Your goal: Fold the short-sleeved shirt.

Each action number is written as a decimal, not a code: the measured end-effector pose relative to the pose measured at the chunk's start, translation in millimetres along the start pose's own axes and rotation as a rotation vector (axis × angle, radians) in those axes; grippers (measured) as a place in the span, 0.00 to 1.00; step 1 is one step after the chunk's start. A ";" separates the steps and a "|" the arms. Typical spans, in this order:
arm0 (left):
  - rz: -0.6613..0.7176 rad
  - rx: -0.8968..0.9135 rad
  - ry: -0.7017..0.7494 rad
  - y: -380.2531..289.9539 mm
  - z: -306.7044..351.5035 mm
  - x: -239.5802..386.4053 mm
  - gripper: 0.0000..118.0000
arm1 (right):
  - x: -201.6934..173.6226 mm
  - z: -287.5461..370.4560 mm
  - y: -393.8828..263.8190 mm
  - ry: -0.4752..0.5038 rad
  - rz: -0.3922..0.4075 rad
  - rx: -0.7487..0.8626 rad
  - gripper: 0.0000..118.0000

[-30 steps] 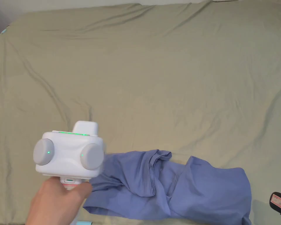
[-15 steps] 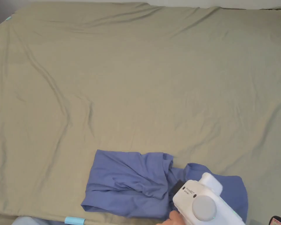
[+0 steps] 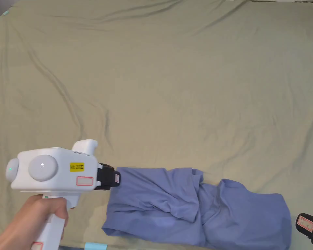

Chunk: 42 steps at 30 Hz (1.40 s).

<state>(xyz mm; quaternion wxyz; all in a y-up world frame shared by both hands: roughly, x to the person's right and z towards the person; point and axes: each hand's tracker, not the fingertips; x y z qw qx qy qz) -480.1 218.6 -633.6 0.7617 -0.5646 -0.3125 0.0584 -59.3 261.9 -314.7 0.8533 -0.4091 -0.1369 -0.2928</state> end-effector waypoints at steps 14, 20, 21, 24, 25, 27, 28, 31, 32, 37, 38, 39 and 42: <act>0.252 -0.164 -0.517 -7.8 -58.5 -46.2 0.72 | -13.4 -8.3 -0.4 -0.054 0.036 -0.035 0.00; 0.298 -0.162 -0.397 -12.7 -57.4 -74.3 0.09 | -12.6 -5.4 -1.8 -0.052 0.029 -0.026 0.00; 0.274 -0.157 -0.384 -12.7 -52.6 -71.4 0.08 | -11.2 -6.3 -2.8 -0.049 0.029 -0.027 0.00; 0.222 -0.126 -0.315 -11.2 -41.4 -51.6 0.08 | -12.2 -4.4 -5.0 -0.052 0.041 -0.026 0.00; 0.227 -0.121 -0.311 -10.0 -37.1 -47.1 0.08 | -15.2 -3.9 -5.8 -0.048 0.045 -0.026 0.00; 0.203 -0.113 -0.304 -6.1 -25.5 -46.1 0.08 | -16.4 -1.3 -5.8 -0.041 0.047 -0.018 0.00; 0.189 -0.116 -0.278 -10.8 -15.2 -35.1 0.08 | -16.2 0.2 -5.2 -0.038 0.047 -0.013 0.00; 0.185 -0.076 -0.198 -12.1 21.1 -41.3 0.08 | -15.0 1.9 -4.1 -0.023 0.045 0.003 0.00; 0.191 -0.055 -0.156 -3.6 30.5 -63.9 0.08 | -13.9 1.6 -3.6 -0.018 0.043 0.005 0.00; 0.110 0.004 0.133 9.9 90.7 -62.4 0.08 | -9.1 -3.6 -4.4 0.002 0.044 0.003 0.00; 0.078 -0.005 0.203 12.5 95.4 -48.7 0.08 | -7.9 -5.6 -5.0 0.007 0.042 -0.002 0.00; 0.062 -0.018 0.233 14.8 97.3 -37.0 0.08 | -7.6 -6.8 -5.5 0.010 0.041 -0.004 0.00; -0.020 -0.011 0.301 13.7 96.6 16.8 0.08 | -8.5 -6.2 -8.6 0.025 0.042 -0.007 0.00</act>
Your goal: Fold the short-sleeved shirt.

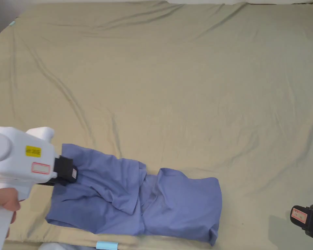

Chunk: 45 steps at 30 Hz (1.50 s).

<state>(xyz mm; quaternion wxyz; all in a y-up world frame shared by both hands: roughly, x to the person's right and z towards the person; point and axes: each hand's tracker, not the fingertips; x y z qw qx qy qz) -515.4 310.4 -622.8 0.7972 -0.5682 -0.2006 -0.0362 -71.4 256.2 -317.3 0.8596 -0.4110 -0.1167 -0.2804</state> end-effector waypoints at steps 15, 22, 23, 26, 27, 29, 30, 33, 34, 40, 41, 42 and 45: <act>-0.410 0.009 0.200 -49.6 -85.1 301.2 0.46 | 59.3 20.0 -32.4 0.057 -0.182 0.061 0.00; -0.316 -0.122 -0.209 -70.3 -100.9 367.2 0.89 | 91.9 46.2 -37.9 0.031 -0.284 0.101 0.00; -0.318 -0.128 -0.274 -70.2 -84.5 360.6 0.83 | 89.0 51.2 -36.4 0.021 -0.283 0.106 0.00; -0.368 -0.091 -0.226 -59.6 -61.8 322.6 0.59 | 90.1 49.3 -32.0 0.012 -0.289 0.114 0.00; -0.381 -0.059 -0.185 -56.2 -53.2 305.8 0.45 | 88.4 47.6 -30.5 0.015 -0.290 0.112 0.00; -0.347 0.046 0.006 -52.1 -36.7 261.0 0.02 | 83.8 41.5 -29.7 0.033 -0.283 0.103 0.00; -0.353 0.079 0.143 -51.6 -30.8 240.2 0.02 | 81.5 38.6 -29.8 0.041 -0.282 0.097 0.00; -0.304 0.039 0.623 -38.7 -64.7 194.4 0.01 | 83.0 26.8 -28.0 0.074 -0.274 0.069 0.00; -0.398 -0.001 0.780 -38.4 -93.7 199.6 0.01 | 80.7 24.4 -28.8 0.084 -0.268 0.057 0.00; -0.602 -0.094 0.766 -83.7 -172.1 289.5 0.01 | 81.9 26.0 -35.1 0.089 -0.266 0.038 0.00; -0.680 -0.071 0.756 -99.8 -184.5 319.5 0.00 | 83.2 29.6 -36.8 0.083 -0.271 0.042 0.00; -0.743 -0.088 0.795 -108.3 -192.5 341.8 0.00 | 84.5 32.4 -38.0 0.079 -0.275 0.046 0.00; -0.881 0.043 0.754 -138.8 -203.8 406.3 0.00 | 82.5 41.9 -39.7 0.044 -0.279 0.045 0.00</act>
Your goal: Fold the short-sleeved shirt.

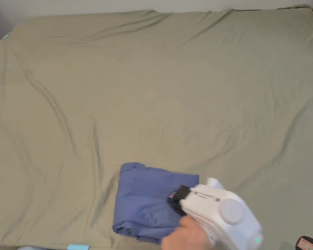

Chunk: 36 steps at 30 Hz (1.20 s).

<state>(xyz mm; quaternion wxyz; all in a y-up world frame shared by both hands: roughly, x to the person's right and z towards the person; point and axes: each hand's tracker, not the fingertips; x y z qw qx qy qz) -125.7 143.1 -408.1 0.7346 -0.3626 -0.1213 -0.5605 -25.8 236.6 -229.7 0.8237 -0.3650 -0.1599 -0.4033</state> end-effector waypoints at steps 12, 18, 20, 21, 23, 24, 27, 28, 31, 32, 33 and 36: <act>0.681 0.143 -1.002 -104.9 -17.2 -208.4 0.00 | -77.8 -53.3 13.6 0.104 0.199 -0.135 0.00; 0.957 0.093 -0.951 -222.6 -118.1 -279.3 0.00 | -162.1 -180.3 9.8 0.540 0.133 -0.427 0.00; 1.001 0.086 -0.987 -240.5 -147.2 -285.0 0.00 | -165.4 -220.2 0.8 0.641 0.117 -0.505 0.00; 1.003 0.091 -1.017 -242.5 -155.2 -284.5 0.00 | -161.3 -236.5 -3.2 0.676 0.094 -0.544 0.00; 0.990 0.101 -1.112 -244.8 -175.2 -282.1 0.00 | -135.8 -267.9 -13.1 0.656 0.027 -0.609 0.00; 0.989 0.112 -1.141 -245.3 -181.0 -280.7 0.00 | -121.0 -276.2 -16.2 0.576 0.001 -0.615 0.00; 1.008 0.116 -1.262 -239.8 -192.3 -277.0 0.00 | -80.1 -284.4 -19.0 0.743 -0.227 -0.633 0.00; 0.996 0.146 -1.311 -238.0 -194.8 -276.8 0.00 | -79.2 -281.6 -17.3 0.737 -0.222 -0.624 0.00; 1.024 0.154 -1.416 -233.4 -208.5 -277.3 0.00 | -82.1 -276.5 -15.4 0.711 -0.167 -0.624 0.00; 1.018 0.177 -1.440 -230.1 -210.7 -277.1 0.08 | -82.0 -277.0 -14.1 0.710 -0.172 -0.627 0.00; 1.018 0.180 -1.456 -229.0 -211.3 -276.5 0.23 | -82.2 -277.5 -13.1 0.710 -0.172 -0.631 0.00; 0.983 0.165 -1.524 -217.9 -220.2 -276.1 1.00 | -83.3 -278.3 -14.2 0.713 -0.176 -0.639 0.00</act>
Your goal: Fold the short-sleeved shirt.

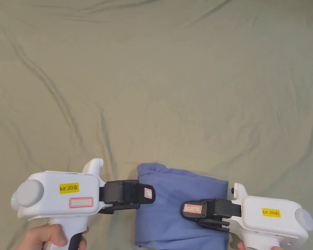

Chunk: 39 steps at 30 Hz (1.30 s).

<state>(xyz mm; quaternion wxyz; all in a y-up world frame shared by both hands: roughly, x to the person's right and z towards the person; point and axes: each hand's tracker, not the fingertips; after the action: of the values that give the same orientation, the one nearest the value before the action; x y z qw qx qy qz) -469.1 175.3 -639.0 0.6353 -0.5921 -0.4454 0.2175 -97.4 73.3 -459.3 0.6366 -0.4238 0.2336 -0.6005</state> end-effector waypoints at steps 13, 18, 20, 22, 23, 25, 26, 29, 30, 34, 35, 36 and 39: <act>0.042 -0.121 -0.130 -3.0 -71.1 -31.5 0.68 | -0.8 3.1 -4.4 0.026 -0.047 0.014 0.00; 0.103 -0.110 -0.145 -6.5 -62.1 -23.6 0.32 | -13.2 19.5 -9.1 -0.041 -0.035 0.052 0.00; 0.112 -0.117 -0.148 -6.1 -58.7 -18.1 0.31 | -25.8 28.9 -12.7 -0.081 -0.014 0.076 0.00; 0.097 -0.108 -0.131 7.9 -36.0 -35.5 0.31 | -39.9 39.1 -14.6 -0.123 0.026 0.102 0.00; 0.102 -0.084 -0.120 11.5 -20.8 -40.5 0.31 | -46.9 43.7 -15.7 -0.132 0.042 0.115 0.00; 0.127 -0.021 -0.078 18.5 19.9 -61.3 0.31 | -54.9 49.3 -16.3 -0.107 0.044 0.132 0.00; 0.158 0.009 -0.064 22.7 46.9 -76.4 0.31 | -58.4 50.2 -15.4 -0.094 0.045 0.142 0.00; 0.182 0.077 0.101 34.5 145.5 -120.0 0.31 | -68.1 44.3 -10.3 -0.100 0.034 0.170 0.00; 0.214 0.090 0.146 39.9 181.2 -137.6 0.31 | -72.2 42.0 -7.8 -0.116 0.045 0.179 0.00; 0.295 0.128 0.321 63.4 293.5 -183.4 0.31 | -84.8 31.4 5.1 -0.147 0.066 0.181 0.00; 0.298 0.135 0.373 69.8 319.3 -197.6 0.31 | -88.1 29.2 8.8 -0.166 0.072 0.184 0.00; 0.276 0.134 0.411 76.0 340.3 -211.6 0.31 | -91.6 28.1 11.1 -0.193 0.083 0.189 0.00; 0.333 0.200 0.462 88.6 381.2 -248.9 0.31 | -100.7 29.0 16.0 -0.239 0.113 0.178 0.00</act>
<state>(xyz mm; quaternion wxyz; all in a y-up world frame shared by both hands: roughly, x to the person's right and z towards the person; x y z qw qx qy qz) -887.3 206.2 -837.0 0.7306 -0.6254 -0.1621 0.2211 -82.1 176.4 -478.3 0.7276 -0.4201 0.1254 -0.5276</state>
